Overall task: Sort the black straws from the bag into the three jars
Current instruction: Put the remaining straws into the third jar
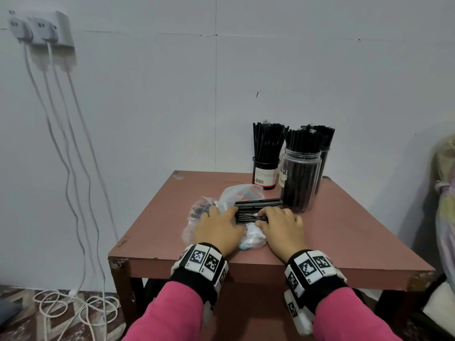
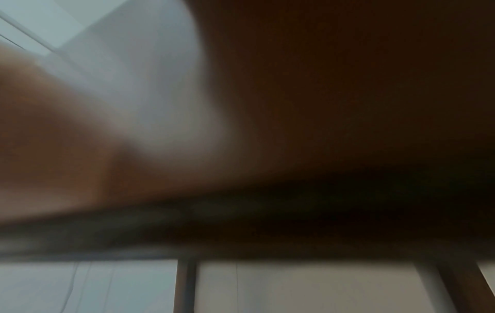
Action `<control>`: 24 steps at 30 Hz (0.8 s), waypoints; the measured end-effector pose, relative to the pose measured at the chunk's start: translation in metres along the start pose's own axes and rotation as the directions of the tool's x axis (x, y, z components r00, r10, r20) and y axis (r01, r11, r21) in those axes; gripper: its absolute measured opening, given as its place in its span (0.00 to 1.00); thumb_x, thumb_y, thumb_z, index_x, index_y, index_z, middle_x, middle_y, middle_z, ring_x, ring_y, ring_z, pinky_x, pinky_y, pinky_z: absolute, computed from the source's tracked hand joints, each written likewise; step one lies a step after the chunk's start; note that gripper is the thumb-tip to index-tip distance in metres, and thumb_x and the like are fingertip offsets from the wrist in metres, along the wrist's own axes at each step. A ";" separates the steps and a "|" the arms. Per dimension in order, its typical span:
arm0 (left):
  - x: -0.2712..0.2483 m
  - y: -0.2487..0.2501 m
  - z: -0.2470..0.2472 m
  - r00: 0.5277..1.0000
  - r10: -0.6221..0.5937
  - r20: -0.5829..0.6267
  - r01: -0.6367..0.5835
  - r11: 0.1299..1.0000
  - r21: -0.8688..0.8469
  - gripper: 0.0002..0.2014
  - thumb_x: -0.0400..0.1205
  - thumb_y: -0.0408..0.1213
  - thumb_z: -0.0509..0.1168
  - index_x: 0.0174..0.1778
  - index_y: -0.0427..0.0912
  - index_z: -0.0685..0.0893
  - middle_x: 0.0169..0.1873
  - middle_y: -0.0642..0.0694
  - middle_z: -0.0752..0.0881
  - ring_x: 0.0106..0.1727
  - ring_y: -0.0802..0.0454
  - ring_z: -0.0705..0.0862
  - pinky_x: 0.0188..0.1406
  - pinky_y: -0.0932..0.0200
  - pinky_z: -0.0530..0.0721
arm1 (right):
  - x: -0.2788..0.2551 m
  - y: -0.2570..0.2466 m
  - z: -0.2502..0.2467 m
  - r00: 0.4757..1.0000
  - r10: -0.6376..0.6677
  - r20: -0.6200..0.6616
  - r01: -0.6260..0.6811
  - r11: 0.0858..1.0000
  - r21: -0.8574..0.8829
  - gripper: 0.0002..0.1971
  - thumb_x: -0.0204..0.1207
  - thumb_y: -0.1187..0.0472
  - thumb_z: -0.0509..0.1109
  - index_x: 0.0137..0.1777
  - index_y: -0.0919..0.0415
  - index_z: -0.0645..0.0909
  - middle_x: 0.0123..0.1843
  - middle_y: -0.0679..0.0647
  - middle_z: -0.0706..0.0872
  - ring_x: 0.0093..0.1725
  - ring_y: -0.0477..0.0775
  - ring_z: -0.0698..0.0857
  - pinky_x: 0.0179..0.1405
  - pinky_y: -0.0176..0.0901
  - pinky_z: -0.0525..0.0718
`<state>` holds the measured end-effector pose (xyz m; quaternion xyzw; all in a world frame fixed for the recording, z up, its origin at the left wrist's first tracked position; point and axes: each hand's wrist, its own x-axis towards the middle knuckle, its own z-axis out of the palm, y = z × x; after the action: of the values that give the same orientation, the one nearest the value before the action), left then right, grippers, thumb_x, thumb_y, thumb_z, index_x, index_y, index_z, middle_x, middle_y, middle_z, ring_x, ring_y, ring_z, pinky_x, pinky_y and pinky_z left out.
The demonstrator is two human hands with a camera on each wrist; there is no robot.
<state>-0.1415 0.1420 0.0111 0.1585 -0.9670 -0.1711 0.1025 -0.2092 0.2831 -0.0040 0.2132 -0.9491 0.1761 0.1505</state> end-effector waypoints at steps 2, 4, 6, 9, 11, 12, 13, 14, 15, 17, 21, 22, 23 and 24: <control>0.001 -0.001 0.002 1.000 0.000 -0.021 -0.001 1.000 -0.016 0.27 0.80 0.55 0.58 0.77 0.63 0.65 0.73 0.43 0.67 0.72 0.41 0.68 0.68 0.47 0.70 | 0.000 0.000 0.000 1.000 0.008 -0.003 -0.008 0.999 -0.038 0.16 0.84 0.43 0.58 0.69 0.43 0.74 0.67 0.42 0.78 0.69 0.50 0.70 0.68 0.49 0.63; 0.002 -0.003 0.004 0.999 0.000 -0.041 -0.001 0.999 -0.037 0.27 0.80 0.55 0.58 0.77 0.63 0.65 0.71 0.43 0.69 0.71 0.42 0.69 0.67 0.48 0.71 | 0.000 0.000 0.000 1.000 0.011 -0.002 -0.012 0.998 -0.068 0.18 0.84 0.43 0.57 0.70 0.44 0.75 0.67 0.44 0.77 0.69 0.51 0.70 0.67 0.49 0.65; 0.002 -0.004 0.006 0.999 0.002 -0.054 -0.005 0.999 -0.049 0.27 0.80 0.54 0.58 0.76 0.63 0.65 0.70 0.43 0.69 0.70 0.42 0.69 0.66 0.48 0.72 | 0.000 0.001 0.001 1.000 0.017 0.009 -0.016 0.998 -0.053 0.18 0.84 0.43 0.57 0.70 0.45 0.76 0.67 0.46 0.77 0.68 0.52 0.71 0.66 0.49 0.67; 0.002 -0.004 0.007 0.998 0.001 -0.065 -0.004 0.999 -0.051 0.27 0.80 0.53 0.58 0.76 0.63 0.65 0.70 0.43 0.69 0.69 0.42 0.70 0.65 0.48 0.72 | 0.000 0.001 0.001 1.000 0.021 0.018 -0.021 1.000 0.013 0.16 0.84 0.45 0.59 0.67 0.46 0.77 0.65 0.47 0.78 0.67 0.52 0.75 0.64 0.50 0.70; 0.002 -0.004 0.008 0.998 0.000 -0.067 -0.004 0.998 -0.059 0.26 0.80 0.53 0.58 0.76 0.63 0.65 0.69 0.43 0.70 0.69 0.42 0.70 0.65 0.48 0.71 | -0.001 0.001 0.000 1.000 0.013 0.017 -0.015 0.996 0.085 0.14 0.83 0.47 0.61 0.65 0.47 0.80 0.63 0.48 0.79 0.65 0.53 0.78 0.62 0.49 0.72; 0.002 -0.004 0.008 0.998 0.000 -0.067 -0.004 0.998 -0.062 0.26 0.79 0.52 0.58 0.76 0.63 0.65 0.69 0.43 0.70 0.69 0.42 0.70 0.66 0.48 0.71 | -0.001 0.001 -0.001 1.000 0.012 0.020 -0.015 0.990 0.141 0.14 0.83 0.49 0.62 0.64 0.48 0.81 0.61 0.49 0.80 0.63 0.54 0.79 0.61 0.48 0.74; 0.002 -0.005 0.008 0.998 0.000 -0.069 -0.005 0.998 -0.063 0.27 0.79 0.52 0.58 0.76 0.63 0.65 0.69 0.43 0.70 0.69 0.42 0.70 0.66 0.48 0.71 | -0.002 0.001 -0.001 1.000 0.012 0.022 -0.017 0.979 0.204 0.13 0.82 0.51 0.64 0.63 0.50 0.83 0.60 0.51 0.80 0.61 0.54 0.80 0.60 0.47 0.75; 0.002 -0.005 0.008 0.997 0.002 -0.072 -0.007 0.998 -0.063 0.27 0.79 0.51 0.58 0.76 0.63 0.65 0.69 0.42 0.70 0.69 0.42 0.70 0.66 0.48 0.71 | -0.002 0.001 -0.002 1.000 0.013 0.019 -0.017 0.964 0.265 0.13 0.82 0.53 0.65 0.62 0.52 0.84 0.59 0.52 0.81 0.60 0.54 0.81 0.58 0.46 0.75; 0.002 -0.005 0.009 0.997 0.004 -0.073 -0.009 0.998 -0.063 0.27 0.79 0.51 0.57 0.76 0.63 0.65 0.69 0.42 0.70 0.69 0.41 0.70 0.66 0.48 0.71 | -0.003 0.002 -0.002 1.000 0.013 0.002 -0.013 0.947 0.322 0.12 0.81 0.56 0.67 0.62 0.53 0.86 0.58 0.53 0.82 0.59 0.54 0.81 0.58 0.44 0.75; 0.002 -0.005 0.009 0.997 0.005 -0.073 -0.009 0.998 -0.066 0.26 0.79 0.51 0.57 0.76 0.62 0.65 0.68 0.42 0.70 0.70 0.41 0.70 0.67 0.48 0.71 | -0.003 0.004 -0.001 0.999 0.030 -0.042 -0.009 0.897 0.443 0.12 0.77 0.60 0.72 0.60 0.56 0.88 0.56 0.54 0.85 0.58 0.53 0.83 0.58 0.39 0.75; 0.000 -0.004 0.007 0.998 0.002 -0.069 -0.006 0.998 -0.058 0.26 0.79 0.52 0.57 0.76 0.62 0.65 0.70 0.42 0.70 0.71 0.41 0.69 0.66 0.48 0.71 | -0.003 0.010 -0.003 0.992 0.124 -0.009 -0.086 0.741 0.666 0.17 0.70 0.64 0.79 0.59 0.58 0.88 0.52 0.47 0.87 0.55 0.44 0.83 0.59 0.33 0.73; 0.000 -0.003 0.007 0.998 0.000 -0.068 -0.004 0.998 -0.057 0.26 0.80 0.52 0.57 0.76 0.62 0.65 0.70 0.42 0.69 0.71 0.41 0.69 0.66 0.48 0.71 | -0.003 0.012 -0.002 0.991 0.131 0.005 -0.098 0.714 0.693 0.18 0.68 0.65 0.80 0.59 0.57 0.88 0.51 0.45 0.87 0.55 0.44 0.83 0.60 0.35 0.75; -0.001 -0.003 0.006 0.998 -0.002 -0.067 -0.002 0.998 -0.057 0.26 0.80 0.52 0.57 0.76 0.62 0.66 0.70 0.42 0.69 0.71 0.42 0.69 0.66 0.48 0.71 | -0.002 0.013 -0.001 0.991 0.132 0.015 -0.103 0.696 0.710 0.19 0.66 0.66 0.81 0.58 0.56 0.88 0.50 0.44 0.87 0.55 0.43 0.84 0.60 0.36 0.77; -0.001 -0.003 0.006 0.998 -0.004 -0.065 0.000 0.998 -0.056 0.26 0.80 0.52 0.57 0.76 0.62 0.66 0.71 0.42 0.69 0.71 0.42 0.68 0.66 0.48 0.71 | -0.002 0.014 -0.001 0.991 0.129 0.021 -0.104 0.682 0.724 0.18 0.66 0.66 0.81 0.56 0.55 0.89 0.49 0.43 0.88 0.53 0.42 0.85 0.60 0.36 0.78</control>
<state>-0.1414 0.1416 0.0041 0.1620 -0.9579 -0.1927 0.1383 -0.2137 0.2957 -0.0072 0.1917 -0.8122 0.5480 0.0579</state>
